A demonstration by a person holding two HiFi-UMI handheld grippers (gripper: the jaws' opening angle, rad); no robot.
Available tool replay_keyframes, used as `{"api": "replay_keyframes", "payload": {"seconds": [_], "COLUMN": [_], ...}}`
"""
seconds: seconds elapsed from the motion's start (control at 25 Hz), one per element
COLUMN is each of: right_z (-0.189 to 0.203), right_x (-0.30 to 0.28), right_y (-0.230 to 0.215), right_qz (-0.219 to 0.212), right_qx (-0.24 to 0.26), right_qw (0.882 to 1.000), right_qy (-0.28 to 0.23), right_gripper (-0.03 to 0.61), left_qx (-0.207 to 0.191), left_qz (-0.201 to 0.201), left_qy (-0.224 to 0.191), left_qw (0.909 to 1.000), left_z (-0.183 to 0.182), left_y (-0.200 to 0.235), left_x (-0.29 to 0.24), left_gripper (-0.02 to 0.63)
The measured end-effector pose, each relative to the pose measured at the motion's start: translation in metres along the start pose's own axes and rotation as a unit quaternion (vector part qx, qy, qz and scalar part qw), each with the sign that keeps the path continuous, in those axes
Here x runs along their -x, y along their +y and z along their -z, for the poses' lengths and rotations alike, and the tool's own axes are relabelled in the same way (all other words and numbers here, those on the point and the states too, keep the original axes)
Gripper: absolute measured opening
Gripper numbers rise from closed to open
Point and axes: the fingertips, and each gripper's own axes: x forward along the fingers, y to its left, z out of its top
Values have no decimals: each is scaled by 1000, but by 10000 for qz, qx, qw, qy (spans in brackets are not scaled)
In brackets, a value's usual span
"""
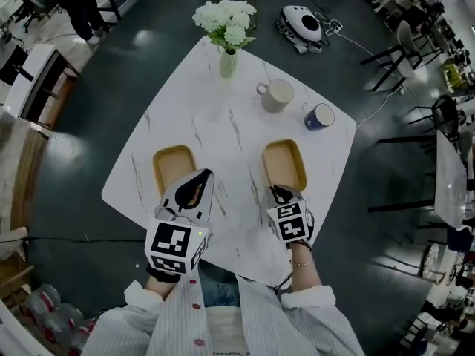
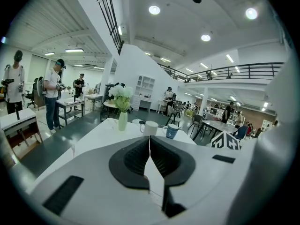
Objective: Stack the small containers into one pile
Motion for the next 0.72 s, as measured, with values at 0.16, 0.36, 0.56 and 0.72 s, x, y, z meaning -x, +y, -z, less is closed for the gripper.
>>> {"api": "replay_keyframes", "payload": {"seconds": [0.16, 0.36, 0.56, 0.72], "right_z": [-6, -19, -30, -41], "right_x": [3, 9, 14, 21], "right_y": [-2, -3, 6, 19], "right_qz": [129, 281, 387, 455], "right_qx": [-77, -310, -399, -497], "right_qw": [9999, 9990, 9983, 9974], "right_qy": [-3, -135, -180, -267], "right_gripper": [28, 25, 25, 25], "left_qx": [-29, -98, -155, -211], "left_qz": [49, 161, 238, 271], "left_qy": [2, 16, -24, -56], "left_qw": [10000, 9998, 9996, 9994], "left_z": [-4, -10, -18, -24], "left_y": [9, 19, 32, 42], "left_x": [0, 0, 6, 15], "left_gripper": [20, 20, 20, 20]}}
